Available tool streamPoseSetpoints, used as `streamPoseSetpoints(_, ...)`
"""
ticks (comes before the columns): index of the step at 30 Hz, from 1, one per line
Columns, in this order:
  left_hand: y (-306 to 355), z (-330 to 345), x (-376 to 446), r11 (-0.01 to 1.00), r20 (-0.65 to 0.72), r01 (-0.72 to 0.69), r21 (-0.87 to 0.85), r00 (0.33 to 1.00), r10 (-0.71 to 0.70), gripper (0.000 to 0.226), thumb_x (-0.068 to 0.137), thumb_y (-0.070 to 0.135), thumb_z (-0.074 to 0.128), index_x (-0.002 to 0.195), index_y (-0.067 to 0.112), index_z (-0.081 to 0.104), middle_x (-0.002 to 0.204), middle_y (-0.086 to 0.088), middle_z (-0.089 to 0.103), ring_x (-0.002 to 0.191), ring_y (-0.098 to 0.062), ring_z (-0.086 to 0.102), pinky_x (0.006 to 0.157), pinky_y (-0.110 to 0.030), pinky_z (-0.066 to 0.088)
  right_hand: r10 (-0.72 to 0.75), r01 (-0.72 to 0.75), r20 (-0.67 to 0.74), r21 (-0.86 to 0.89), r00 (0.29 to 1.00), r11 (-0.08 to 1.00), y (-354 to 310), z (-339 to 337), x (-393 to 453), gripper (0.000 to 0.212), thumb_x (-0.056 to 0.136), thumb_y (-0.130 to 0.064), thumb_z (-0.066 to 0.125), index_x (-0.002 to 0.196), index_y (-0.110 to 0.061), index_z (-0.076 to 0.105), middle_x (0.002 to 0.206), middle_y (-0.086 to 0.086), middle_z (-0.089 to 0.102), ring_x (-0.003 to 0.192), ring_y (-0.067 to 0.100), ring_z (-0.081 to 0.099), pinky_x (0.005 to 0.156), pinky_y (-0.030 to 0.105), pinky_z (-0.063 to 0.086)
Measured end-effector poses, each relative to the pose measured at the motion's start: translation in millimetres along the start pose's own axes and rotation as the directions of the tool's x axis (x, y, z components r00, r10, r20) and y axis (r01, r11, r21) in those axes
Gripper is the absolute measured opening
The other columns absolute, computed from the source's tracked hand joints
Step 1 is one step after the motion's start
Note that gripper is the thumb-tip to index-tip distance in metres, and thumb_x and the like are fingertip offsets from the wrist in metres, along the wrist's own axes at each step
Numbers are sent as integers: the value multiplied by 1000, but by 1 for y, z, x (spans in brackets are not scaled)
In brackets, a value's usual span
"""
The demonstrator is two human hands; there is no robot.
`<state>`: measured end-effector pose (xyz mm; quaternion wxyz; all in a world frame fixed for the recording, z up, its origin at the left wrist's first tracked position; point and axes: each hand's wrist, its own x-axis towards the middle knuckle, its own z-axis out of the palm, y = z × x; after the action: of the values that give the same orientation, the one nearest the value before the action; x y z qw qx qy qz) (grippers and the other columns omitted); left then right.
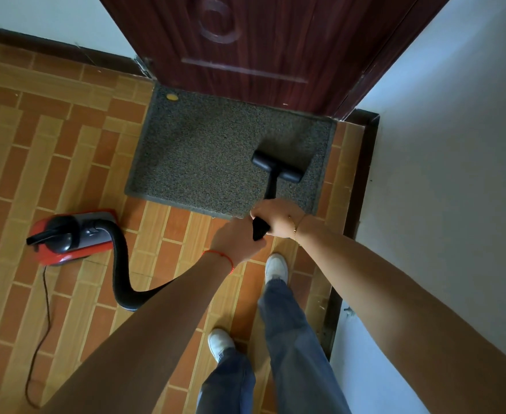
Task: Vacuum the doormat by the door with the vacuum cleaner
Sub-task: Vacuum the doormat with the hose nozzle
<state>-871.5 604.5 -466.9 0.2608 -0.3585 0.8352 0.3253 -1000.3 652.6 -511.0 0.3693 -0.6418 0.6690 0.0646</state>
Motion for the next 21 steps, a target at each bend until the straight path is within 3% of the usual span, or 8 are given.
streamPoseSetpoints(7, -52, 39, -68, 997, 38, -14, 74, 999, 11, 35, 86, 36, 58, 106, 8, 54, 85, -5, 54, 71, -24, 55, 60, -32, 45, 29, -29, -26, 11, 999, 1000, -75, 61, -19, 8, 90, -12, 54, 93, -17, 60, 100, 2, 66, 94, 21, 64, 80, 30, 48)
streamPoseSetpoints(16, -106, 81, -152, 990, 71, -36, 133, 997, 27, 29, 89, 34, 55, 104, 10, 52, 81, -3, 53, 65, -22, 54, 53, -29, 41, 29, -24, -76, 58, 997, 998, -164, 129, -46, 6, 91, -13, 54, 87, -16, 56, 95, 2, 65, 91, 21, 63, 84, 35, 52)
streamPoseSetpoints(21, -123, 97, -179, 983, 57, -34, 181, 998, 24, 30, 90, 35, 53, 107, 11, 51, 83, -3, 53, 68, -23, 57, 56, -31, 44, 26, -21, -90, 52, 996, 998, -191, 154, -50, 6, 91, -12, 54, 93, -14, 59, 98, 3, 65, 94, 22, 63, 77, 31, 50)
